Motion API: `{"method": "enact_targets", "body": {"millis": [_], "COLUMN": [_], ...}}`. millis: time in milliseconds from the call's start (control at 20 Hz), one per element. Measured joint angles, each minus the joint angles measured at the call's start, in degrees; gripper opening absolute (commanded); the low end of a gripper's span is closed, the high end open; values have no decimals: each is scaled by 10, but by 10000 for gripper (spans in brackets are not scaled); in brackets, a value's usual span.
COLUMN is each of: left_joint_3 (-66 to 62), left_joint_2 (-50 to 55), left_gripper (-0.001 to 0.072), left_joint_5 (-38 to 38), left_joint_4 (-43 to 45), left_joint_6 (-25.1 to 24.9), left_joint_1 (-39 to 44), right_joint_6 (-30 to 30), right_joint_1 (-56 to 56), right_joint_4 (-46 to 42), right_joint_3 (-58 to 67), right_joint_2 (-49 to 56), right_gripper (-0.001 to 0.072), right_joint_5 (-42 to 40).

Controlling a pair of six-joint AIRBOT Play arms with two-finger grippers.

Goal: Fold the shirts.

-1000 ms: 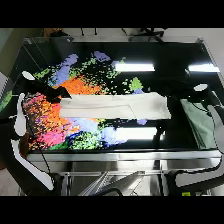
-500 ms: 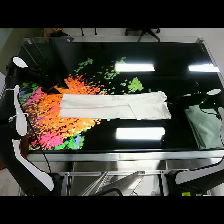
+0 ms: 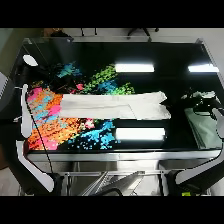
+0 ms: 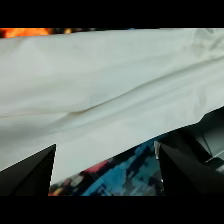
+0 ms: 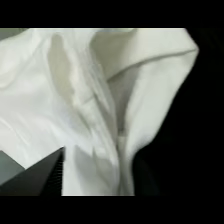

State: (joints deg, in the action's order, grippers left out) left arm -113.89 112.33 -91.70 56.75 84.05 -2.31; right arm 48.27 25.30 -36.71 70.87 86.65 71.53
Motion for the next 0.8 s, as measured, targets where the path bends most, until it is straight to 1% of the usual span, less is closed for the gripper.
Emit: {"method": "enact_targets", "body": {"millis": [50,100,150,200,250,300,350,400,600,800], "left_joint_3": [0,0,0,0,0,0,0,0,0,0], "left_joint_2": [0,0,0,0,1,3,8,14,57,109], "left_gripper": [702,701,601,456,327,175,45,18,18,18], "left_joint_5": [7,15,25,35,43,55,65,77,117,165], "left_joint_4": [0,0,0,1,1,0,1,1,1,1], "left_joint_6": [0,1,2,2,2,2,2,1,-1,-3], "left_joint_1": [13,27,40,56,70,85,101,118,192,268], "right_joint_6": [-5,-10,-12,-14,-14,-14,-11,-3,31,69], "right_joint_1": [-4,-8,-12,-18,-24,-31,-39,-47,-72,-77], "right_joint_4": [-3,-6,-8,-11,-3,4,7,9,16,12], "right_joint_3": [4,10,18,28,41,55,68,80,130,181], "right_joint_2": [1,2,3,0,-5,-13,-20,-27,-60,-97], "right_gripper": [230,166,96,24,26,25,25,25,25,25], "right_joint_5": [2,3,10,15,25,32,38,42,59,101]}}
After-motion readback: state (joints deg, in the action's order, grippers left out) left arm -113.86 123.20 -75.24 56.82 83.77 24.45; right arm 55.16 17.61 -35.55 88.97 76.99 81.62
